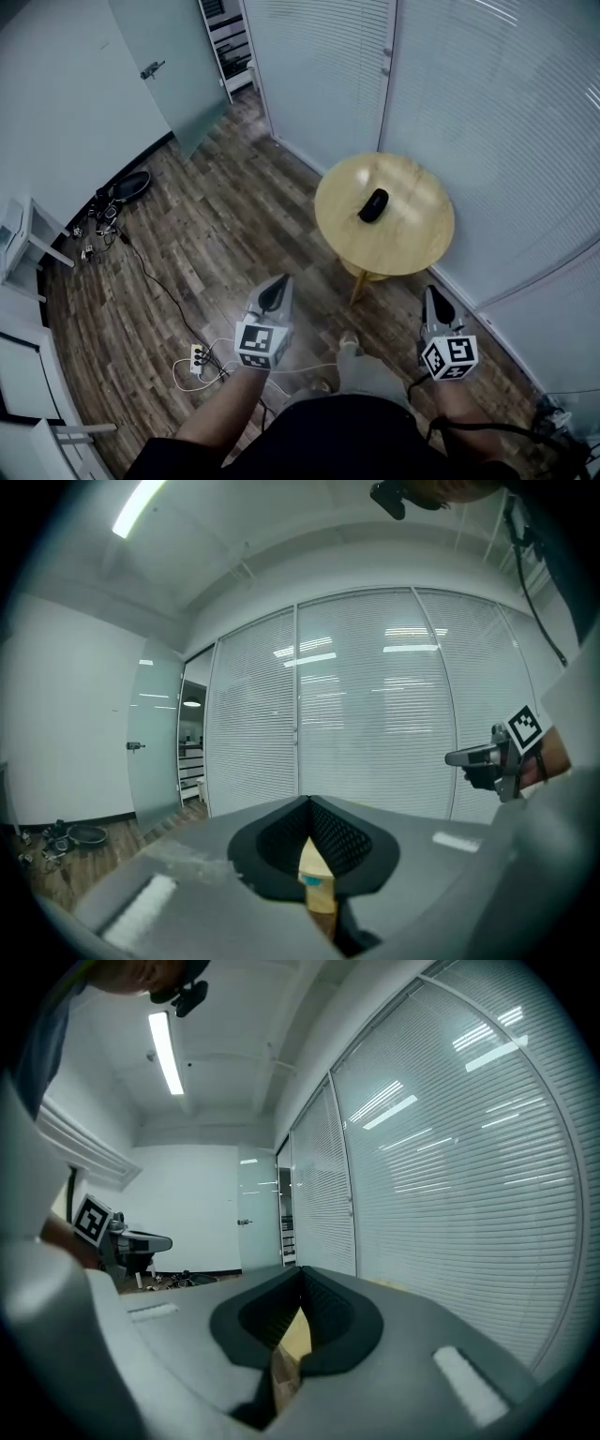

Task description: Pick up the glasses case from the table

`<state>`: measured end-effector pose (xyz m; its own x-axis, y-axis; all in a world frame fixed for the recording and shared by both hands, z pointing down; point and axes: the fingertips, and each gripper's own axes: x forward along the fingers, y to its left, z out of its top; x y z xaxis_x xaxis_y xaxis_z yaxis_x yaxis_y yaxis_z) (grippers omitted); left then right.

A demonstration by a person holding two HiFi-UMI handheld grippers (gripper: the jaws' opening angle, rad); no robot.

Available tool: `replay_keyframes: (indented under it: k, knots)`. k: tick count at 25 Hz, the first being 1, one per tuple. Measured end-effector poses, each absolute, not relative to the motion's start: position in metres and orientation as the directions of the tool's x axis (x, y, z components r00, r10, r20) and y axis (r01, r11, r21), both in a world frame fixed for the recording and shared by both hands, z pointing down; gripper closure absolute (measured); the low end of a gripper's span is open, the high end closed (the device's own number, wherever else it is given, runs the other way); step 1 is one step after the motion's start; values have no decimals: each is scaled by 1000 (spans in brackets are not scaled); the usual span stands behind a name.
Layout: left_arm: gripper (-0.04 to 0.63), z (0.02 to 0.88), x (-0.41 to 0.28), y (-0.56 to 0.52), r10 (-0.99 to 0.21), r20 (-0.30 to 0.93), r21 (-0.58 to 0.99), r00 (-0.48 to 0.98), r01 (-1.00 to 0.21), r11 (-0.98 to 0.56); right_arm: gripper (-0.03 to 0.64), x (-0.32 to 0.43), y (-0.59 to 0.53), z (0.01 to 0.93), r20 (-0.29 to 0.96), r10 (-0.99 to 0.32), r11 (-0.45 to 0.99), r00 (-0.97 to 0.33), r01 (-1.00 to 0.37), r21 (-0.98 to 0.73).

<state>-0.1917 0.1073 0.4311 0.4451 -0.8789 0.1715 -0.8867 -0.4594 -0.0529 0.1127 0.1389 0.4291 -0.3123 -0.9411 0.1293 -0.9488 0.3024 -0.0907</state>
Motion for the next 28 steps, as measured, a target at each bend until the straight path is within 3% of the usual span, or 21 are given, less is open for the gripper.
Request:
replay_keyframes:
  k: [21,28]
  knots:
    - [592,409,-186,-92,-936,178,-89,305,-942,-324,609,118,-110,462,173,-882,405,-438,-893,-196]
    - [592,416,-172,-154,-925,212,-66,316,-939,-337,609,141,-162,474,252,-892,353,-376,-926,-133]
